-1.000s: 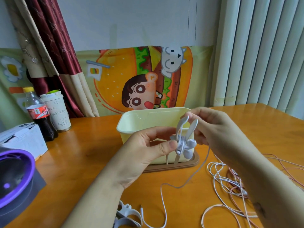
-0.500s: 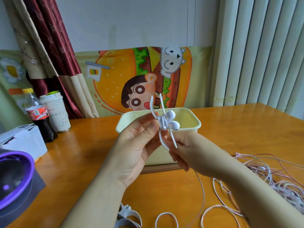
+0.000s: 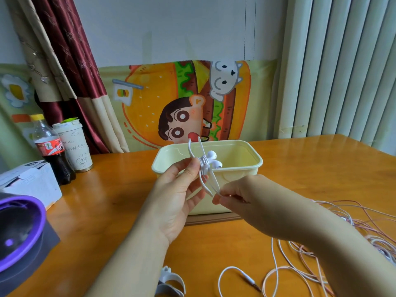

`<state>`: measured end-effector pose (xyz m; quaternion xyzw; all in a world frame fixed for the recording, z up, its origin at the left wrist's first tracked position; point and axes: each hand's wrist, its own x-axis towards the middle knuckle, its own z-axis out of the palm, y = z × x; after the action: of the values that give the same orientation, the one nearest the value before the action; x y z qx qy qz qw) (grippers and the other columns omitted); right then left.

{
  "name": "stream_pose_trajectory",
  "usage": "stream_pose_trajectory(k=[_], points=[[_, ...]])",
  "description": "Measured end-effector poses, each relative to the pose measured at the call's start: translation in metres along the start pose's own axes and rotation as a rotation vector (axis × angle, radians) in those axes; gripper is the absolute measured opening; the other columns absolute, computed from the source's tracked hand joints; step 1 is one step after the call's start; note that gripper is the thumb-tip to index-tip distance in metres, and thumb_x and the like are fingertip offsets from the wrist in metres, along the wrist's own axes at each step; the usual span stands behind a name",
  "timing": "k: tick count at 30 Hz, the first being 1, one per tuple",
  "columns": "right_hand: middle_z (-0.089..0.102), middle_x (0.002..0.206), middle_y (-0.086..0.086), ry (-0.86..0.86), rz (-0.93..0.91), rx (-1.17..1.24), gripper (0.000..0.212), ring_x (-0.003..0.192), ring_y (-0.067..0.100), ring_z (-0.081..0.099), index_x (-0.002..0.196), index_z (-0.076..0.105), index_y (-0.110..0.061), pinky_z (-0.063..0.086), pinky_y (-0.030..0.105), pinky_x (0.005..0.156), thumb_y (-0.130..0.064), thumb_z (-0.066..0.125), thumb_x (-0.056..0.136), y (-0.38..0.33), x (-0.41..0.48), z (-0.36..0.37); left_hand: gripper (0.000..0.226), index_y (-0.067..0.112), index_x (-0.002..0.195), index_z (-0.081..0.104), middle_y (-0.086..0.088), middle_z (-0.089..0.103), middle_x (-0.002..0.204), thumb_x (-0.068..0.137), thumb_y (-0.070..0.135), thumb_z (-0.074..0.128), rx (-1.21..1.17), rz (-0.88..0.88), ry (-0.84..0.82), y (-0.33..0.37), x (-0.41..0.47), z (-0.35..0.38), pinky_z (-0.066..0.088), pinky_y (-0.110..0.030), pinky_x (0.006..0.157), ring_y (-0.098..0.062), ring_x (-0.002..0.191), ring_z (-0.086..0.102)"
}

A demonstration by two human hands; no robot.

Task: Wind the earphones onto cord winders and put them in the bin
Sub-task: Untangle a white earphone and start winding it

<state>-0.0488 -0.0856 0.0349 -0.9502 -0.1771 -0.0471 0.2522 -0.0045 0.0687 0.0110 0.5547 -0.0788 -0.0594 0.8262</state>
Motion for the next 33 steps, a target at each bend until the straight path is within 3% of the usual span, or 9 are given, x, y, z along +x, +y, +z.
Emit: stream_pose_trajectory(k=[6,10,15,17,21,24,28,31,33], points=[[0.069,0.085,-0.008,0.000,-0.007,-0.077,0.025,0.075,0.008,0.063,0.107,0.070,-0.029,0.051,0.020,0.069,-0.034,0.047,0.097,-0.004,-0.008,-0.011,0.042,0.022,0.113,0.066,0.003,0.075,0.099,0.073,0.036,0.066,0.094,0.012,0.012,-0.004,-0.001,0.001,0.048,-0.025,0.069,-0.003,0.077,0.066],[0.067,0.078,-0.007,0.231,-0.048,-0.064,0.022,0.069,0.009,0.061,0.097,0.071,-0.026,0.049,0.024,0.068,-0.032,0.050,0.095,-0.004,-0.008,-0.020,0.042,0.026,0.105,0.065,0.008,0.074,0.086,0.066,0.040,0.069,0.251,0.056,-0.024,-0.004,-0.003,0.001,0.048,-0.026,0.072,-0.004,0.078,0.067],[0.054,0.058,-0.011,0.490,-0.058,0.055,0.015,0.062,-0.001,0.053,0.071,0.061,-0.029,0.041,0.011,0.055,-0.040,0.061,0.082,0.002,-0.007,-0.029,0.050,0.027,0.102,0.070,0.003,0.073,0.099,0.057,0.048,0.074,0.367,0.031,-0.188,-0.003,-0.006,0.001,0.049,-0.028,0.079,-0.010,0.091,0.067],[0.055,0.057,-0.012,0.559,-0.062,0.107,0.016,0.062,-0.005,0.053,0.070,0.060,-0.030,0.040,0.009,0.054,-0.045,0.059,0.076,0.006,-0.005,-0.032,0.043,0.031,0.097,0.074,-0.002,0.071,0.107,0.058,0.047,0.076,0.387,0.028,-0.248,-0.003,-0.007,0.001,0.050,-0.029,0.082,-0.016,0.100,0.066],[0.057,0.058,-0.005,0.659,-0.045,0.213,0.023,0.057,0.008,0.050,0.072,0.064,-0.023,0.038,0.017,0.051,-0.045,0.061,0.077,0.015,-0.001,-0.033,0.029,0.032,0.095,0.076,0.002,0.073,0.105,0.066,0.035,0.077,0.382,0.038,-0.364,0.001,-0.009,0.000,0.053,-0.028,0.084,-0.015,0.101,0.067],[0.041,0.048,-0.008,0.615,0.003,0.339,0.025,0.044,0.005,0.035,0.067,0.063,-0.017,0.028,0.015,0.043,-0.036,0.065,0.084,0.022,0.006,-0.025,0.032,0.025,0.097,0.077,-0.002,0.074,0.106,0.066,0.028,0.082,0.276,0.056,-0.413,0.004,-0.009,0.002,0.055,-0.028,0.086,-0.017,0.099,0.068],[0.037,0.051,-0.005,0.388,0.063,0.425,0.028,0.047,0.006,0.029,0.070,0.064,-0.008,0.024,0.022,0.046,-0.028,0.060,0.089,0.027,0.018,0.000,0.038,0.015,0.103,0.076,-0.009,0.073,0.109,0.067,0.028,0.081,0.044,0.119,-0.384,0.007,-0.007,0.004,0.055,-0.023,0.078,-0.018,0.096,0.068],[0.032,0.050,-0.005,0.344,0.040,0.399,0.037,0.044,0.006,0.025,0.078,0.063,0.001,0.021,0.018,0.042,-0.030,0.052,0.094,0.023,0.021,0.012,0.024,0.016,0.094,0.079,-0.007,0.075,0.104,0.073,0.026,0.072,-0.075,0.140,-0.249,0.007,-0.001,0.002,0.059,-0.027,0.078,-0.018,0.092,0.070],[0.035,0.052,-0.004,0.304,-0.002,0.360,0.035,0.045,0.007,0.028,0.078,0.064,-0.006,0.024,0.019,0.043,-0.031,0.049,0.096,0.018,0.020,0.015,0.023,0.018,0.087,0.080,-0.004,0.076,0.097,0.073,0.025,0.063,-0.114,0.134,-0.161,0.005,0.002,0.001,0.057,-0.027,0.079,-0.013,0.086,0.072]])
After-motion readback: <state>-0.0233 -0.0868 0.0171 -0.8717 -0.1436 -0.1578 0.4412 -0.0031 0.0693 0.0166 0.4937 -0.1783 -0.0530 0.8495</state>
